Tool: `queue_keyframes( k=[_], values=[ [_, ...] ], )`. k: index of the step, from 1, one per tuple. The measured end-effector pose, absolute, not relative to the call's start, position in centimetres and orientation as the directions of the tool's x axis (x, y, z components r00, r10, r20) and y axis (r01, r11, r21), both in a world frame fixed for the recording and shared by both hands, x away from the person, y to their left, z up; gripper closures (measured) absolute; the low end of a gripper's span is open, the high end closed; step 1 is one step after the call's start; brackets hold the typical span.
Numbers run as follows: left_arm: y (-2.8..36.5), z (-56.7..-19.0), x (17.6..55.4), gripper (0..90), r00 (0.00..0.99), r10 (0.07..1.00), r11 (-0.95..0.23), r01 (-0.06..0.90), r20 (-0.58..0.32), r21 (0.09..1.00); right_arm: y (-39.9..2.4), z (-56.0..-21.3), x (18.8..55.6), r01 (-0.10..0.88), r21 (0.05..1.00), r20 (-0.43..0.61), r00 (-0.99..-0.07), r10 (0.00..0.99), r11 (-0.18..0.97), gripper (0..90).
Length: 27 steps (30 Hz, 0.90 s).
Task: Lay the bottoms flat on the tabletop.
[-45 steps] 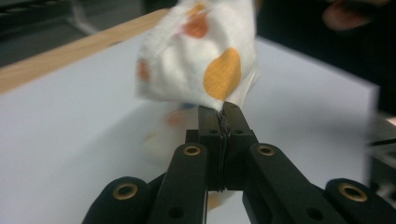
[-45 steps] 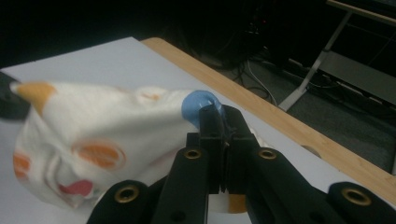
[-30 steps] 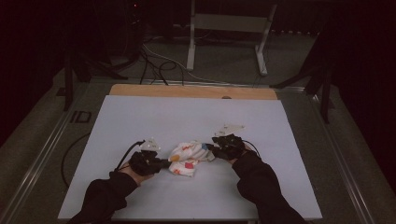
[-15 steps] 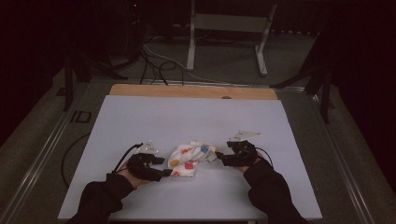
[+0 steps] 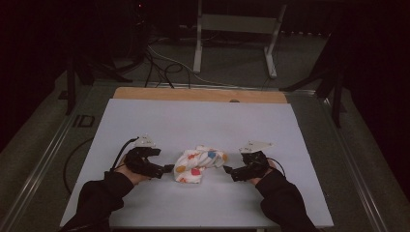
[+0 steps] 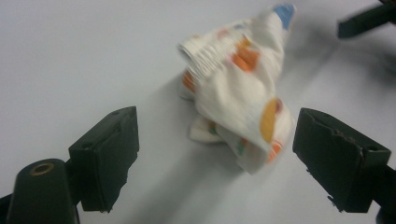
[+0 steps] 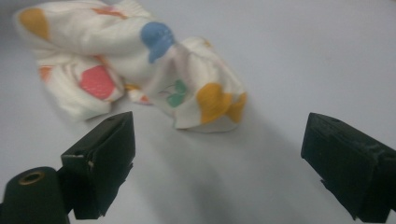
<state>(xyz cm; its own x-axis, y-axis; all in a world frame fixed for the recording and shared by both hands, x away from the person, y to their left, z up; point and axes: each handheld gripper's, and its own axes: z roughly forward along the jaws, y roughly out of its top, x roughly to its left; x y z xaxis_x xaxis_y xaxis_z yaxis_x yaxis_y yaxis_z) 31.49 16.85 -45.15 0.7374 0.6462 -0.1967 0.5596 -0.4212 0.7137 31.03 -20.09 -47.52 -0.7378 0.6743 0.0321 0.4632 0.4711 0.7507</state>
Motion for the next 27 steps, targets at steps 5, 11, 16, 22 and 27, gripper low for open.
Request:
queue_keyframes(
  k=[5, 11, 16, 22, 27],
  values=[
    [17.3, -45.0, 33.3, 22.6, 0.717, 0.671, -0.406, 0.569, -0.190, 0.715, -20.1, -48.0, 30.8, 0.478, 0.748, 0.043, -0.726, 0.686, 0.460, 17.8],
    [17.4, -46.5, 34.4, 34.5, 0.713, 0.645, -0.395, 0.620, -0.277, 0.678, -19.2, -49.2, 30.8, 0.510, 0.721, 0.066, -0.724, 0.686, 0.469, 29.0],
    [16.0, -48.4, 34.0, 41.2, 0.751, 0.566, -0.459, 0.630, -0.340, 0.626, -17.9, -50.7, 31.7, 0.546, 0.691, 0.114, -0.729, 0.675, 0.474, 42.4],
    [14.5, -49.3, 33.9, 45.6, 0.779, 0.496, -0.494, 0.617, -0.384, 0.613, -17.0, -50.6, 32.3, 0.534, 0.707, 0.093, -0.720, 0.688, 0.463, 56.4],
    [13.0, -50.1, 33.8, 52.3, 0.794, 0.481, -0.520, 0.599, -0.371, 0.609, -16.8, -50.4, 32.9, 0.535, 0.704, 0.065, -0.704, 0.707, 0.468, 83.0]
  ],
)
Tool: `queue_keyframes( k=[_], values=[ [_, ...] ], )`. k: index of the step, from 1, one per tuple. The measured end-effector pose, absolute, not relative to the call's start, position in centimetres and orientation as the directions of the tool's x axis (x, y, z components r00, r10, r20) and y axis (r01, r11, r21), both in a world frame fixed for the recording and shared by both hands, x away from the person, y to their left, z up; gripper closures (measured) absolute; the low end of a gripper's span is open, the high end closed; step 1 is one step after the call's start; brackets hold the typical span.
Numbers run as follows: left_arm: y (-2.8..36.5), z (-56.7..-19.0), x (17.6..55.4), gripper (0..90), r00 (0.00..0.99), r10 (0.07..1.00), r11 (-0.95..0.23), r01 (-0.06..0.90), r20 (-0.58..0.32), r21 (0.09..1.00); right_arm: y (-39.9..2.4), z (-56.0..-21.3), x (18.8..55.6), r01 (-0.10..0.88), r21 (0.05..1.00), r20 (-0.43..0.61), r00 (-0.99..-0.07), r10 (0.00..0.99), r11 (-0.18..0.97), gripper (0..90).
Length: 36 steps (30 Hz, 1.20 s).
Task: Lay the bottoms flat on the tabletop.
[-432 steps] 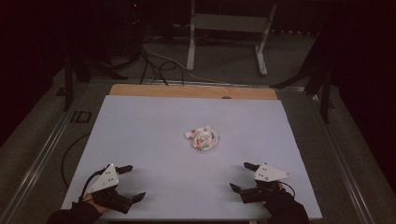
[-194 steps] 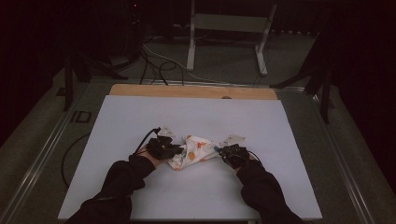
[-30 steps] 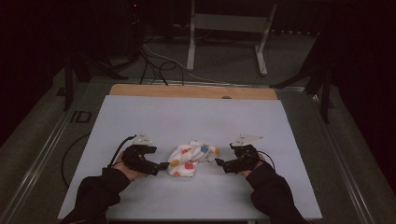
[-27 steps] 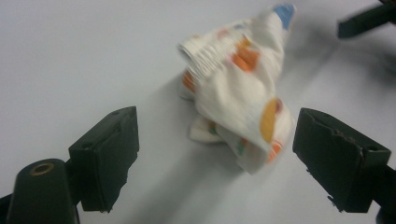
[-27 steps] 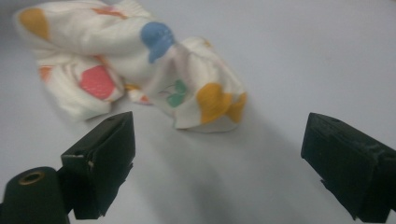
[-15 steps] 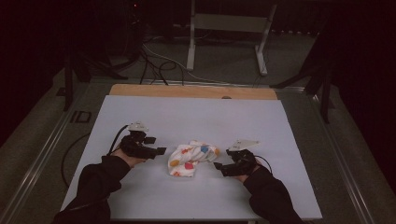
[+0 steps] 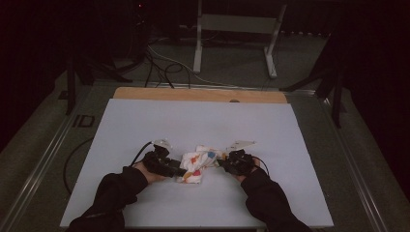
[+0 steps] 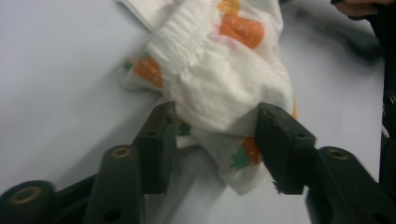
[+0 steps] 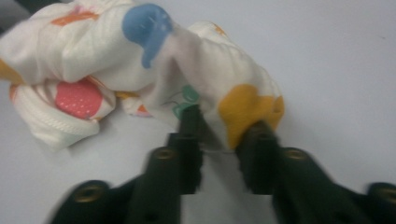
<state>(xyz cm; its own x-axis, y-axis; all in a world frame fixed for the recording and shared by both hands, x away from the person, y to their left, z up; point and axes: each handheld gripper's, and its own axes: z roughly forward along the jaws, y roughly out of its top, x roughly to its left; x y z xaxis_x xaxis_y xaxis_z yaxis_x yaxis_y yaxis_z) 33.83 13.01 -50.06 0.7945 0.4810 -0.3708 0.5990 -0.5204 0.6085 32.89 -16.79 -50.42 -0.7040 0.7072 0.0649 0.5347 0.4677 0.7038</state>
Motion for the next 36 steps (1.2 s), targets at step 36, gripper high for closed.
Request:
queue_keyframes(
  k=[36],
  values=[
    [10.0, -48.5, 30.0, 76.8, 0.821, 0.555, -0.583, 0.502, -0.138, 0.639, -23.8, -49.2, 32.0, 0.612, 0.631, 0.086, -0.666, 0.741, 0.476, 89.1]
  ],
)
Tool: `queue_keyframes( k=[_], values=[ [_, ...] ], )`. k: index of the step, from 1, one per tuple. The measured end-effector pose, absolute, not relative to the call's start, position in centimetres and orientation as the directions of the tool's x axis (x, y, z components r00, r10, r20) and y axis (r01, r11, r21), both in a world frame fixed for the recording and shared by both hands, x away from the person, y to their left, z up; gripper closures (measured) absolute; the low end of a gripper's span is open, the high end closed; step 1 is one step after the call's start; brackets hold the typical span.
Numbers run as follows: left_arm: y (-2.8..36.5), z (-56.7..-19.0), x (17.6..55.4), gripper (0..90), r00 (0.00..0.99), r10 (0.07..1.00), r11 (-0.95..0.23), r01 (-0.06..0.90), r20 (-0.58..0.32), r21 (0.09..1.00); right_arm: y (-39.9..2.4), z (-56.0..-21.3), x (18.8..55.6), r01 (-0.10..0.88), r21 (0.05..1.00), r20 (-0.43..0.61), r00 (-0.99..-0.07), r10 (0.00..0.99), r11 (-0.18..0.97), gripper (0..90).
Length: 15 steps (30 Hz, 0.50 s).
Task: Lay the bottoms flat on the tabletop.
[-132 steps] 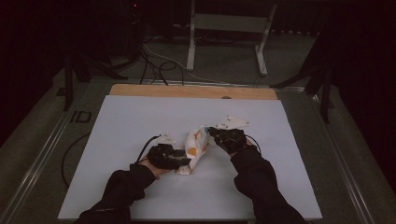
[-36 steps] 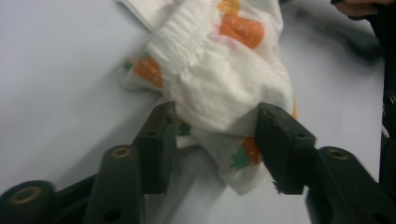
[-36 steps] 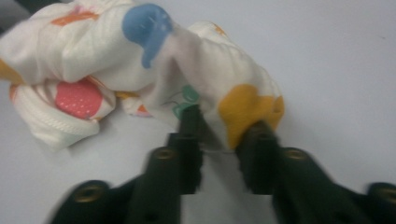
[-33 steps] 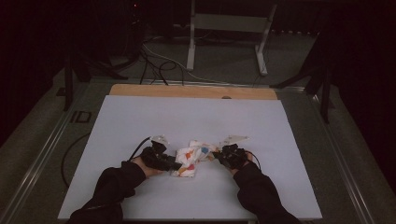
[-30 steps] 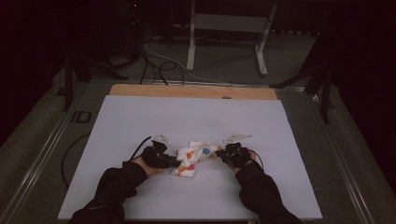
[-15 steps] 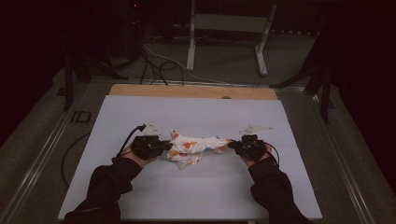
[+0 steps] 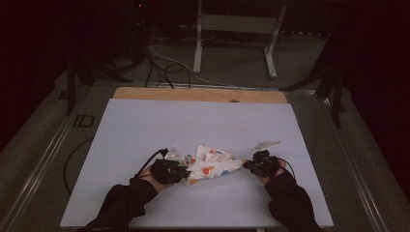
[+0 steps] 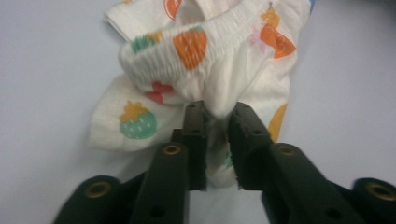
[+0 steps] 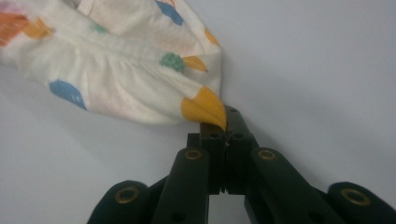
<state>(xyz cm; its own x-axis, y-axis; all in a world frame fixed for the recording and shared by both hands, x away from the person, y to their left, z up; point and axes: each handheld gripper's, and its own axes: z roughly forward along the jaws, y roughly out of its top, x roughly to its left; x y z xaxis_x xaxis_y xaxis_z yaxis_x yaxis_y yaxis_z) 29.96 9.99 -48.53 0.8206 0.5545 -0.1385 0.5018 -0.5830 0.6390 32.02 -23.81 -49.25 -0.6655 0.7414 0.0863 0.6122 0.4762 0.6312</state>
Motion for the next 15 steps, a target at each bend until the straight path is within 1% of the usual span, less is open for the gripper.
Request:
queue_keyframes(
  k=[1, 4, 5, 6, 7, 8, 10, 13, 15],
  values=[
    [10.0, -48.5, 30.0, 72.6, 0.825, 0.545, -0.583, 0.501, -0.150, 0.639, -24.0, -49.3, 32.0, 0.616, 0.629, 0.088, -0.662, 0.744, 0.474, 87.6],
    [10.5, -47.8, 30.0, 58.6, 0.835, 0.529, -0.587, 0.490, -0.153, 0.644, -24.5, -49.3, 31.9, 0.623, 0.622, 0.088, -0.658, 0.748, 0.474, 72.4],
    [10.8, -47.5, 30.1, 55.7, 0.830, 0.535, -0.576, 0.494, -0.157, 0.652, -24.7, -49.2, 31.8, 0.625, 0.621, 0.093, -0.658, 0.747, 0.473, 68.8],
    [11.2, -47.2, 30.2, 52.2, 0.828, 0.537, -0.568, 0.497, -0.161, 0.656, -25.2, -48.8, 31.6, 0.625, 0.619, 0.083, -0.655, 0.751, 0.476, 63.0],
    [11.5, -46.9, 30.3, 52.2, 0.829, 0.535, -0.567, 0.495, -0.162, 0.658, -25.2, -48.8, 31.6, 0.625, 0.619, 0.083, -0.655, 0.751, 0.476, 63.0],
    [12.0, -46.5, 30.4, 50.0, 0.829, 0.537, -0.566, 0.491, -0.155, 0.662, -25.3, -48.5, 31.5, 0.622, 0.619, 0.078, -0.656, 0.751, 0.479, 61.9],
    [12.6, -46.0, 30.7, 50.0, 0.823, 0.548, -0.552, 0.490, -0.149, 0.675, -25.8, -47.6, 31.3, 0.613, 0.637, 0.070, -0.650, 0.757, 0.467, 60.9],
    [13.1, -45.6, 31.5, 50.0, 0.816, 0.557, -0.533, 0.492, -0.152, 0.688, -25.8, -46.1, 31.4, 0.592, 0.685, 0.094, -0.649, 0.755, 0.424, 61.3],
    [13.2, -45.6, 32.2, 49.8, 0.812, 0.559, -0.518, 0.500, -0.168, 0.694, -25.1, -45.6, 31.7, 0.584, 0.706, 0.119, -0.655, 0.746, 0.400, 61.5]
  ],
)
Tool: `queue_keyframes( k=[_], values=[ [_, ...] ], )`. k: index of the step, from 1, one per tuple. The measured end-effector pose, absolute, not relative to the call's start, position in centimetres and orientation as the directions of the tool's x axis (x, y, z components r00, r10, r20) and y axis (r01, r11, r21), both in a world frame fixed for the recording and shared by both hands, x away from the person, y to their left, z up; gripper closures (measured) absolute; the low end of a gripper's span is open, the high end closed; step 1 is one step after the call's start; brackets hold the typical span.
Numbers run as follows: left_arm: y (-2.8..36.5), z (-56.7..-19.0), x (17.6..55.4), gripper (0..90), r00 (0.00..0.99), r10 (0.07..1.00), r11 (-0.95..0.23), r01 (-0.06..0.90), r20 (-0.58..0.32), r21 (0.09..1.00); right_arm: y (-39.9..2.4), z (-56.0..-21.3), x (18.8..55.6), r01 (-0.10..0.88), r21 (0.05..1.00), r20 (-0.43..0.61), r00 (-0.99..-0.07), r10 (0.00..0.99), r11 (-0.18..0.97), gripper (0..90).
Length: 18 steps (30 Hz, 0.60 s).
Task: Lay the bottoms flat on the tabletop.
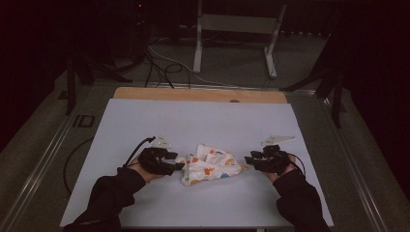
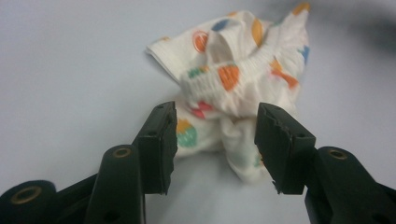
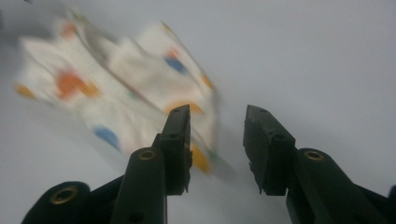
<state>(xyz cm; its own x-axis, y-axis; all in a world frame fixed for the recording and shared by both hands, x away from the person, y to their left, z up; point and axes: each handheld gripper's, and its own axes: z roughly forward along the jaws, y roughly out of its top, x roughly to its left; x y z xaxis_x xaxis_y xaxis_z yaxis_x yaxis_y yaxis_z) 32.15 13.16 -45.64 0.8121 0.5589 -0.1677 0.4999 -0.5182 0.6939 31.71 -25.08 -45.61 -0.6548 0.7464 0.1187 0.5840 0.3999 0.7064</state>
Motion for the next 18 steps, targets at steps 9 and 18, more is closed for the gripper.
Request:
queue_keyframes(
  k=[9, 18],
  values=[
    [11.9, -48.0, 34.3, 44.0, 0.837, 0.519, -0.560, 0.487, -0.175, 0.671, -21.3, -49.5, 32.1, 0.642, 0.601, 0.136, -0.670, 0.730, 0.476, 53.9],
    [10.2, -48.9, 35.0, 44.7, 0.870, 0.456, -0.575, 0.450, -0.189, 0.683, -21.1, -50.5, 31.2, 0.639, 0.562, 0.118, -0.691, 0.713, 0.526, 65.2]
  ],
)
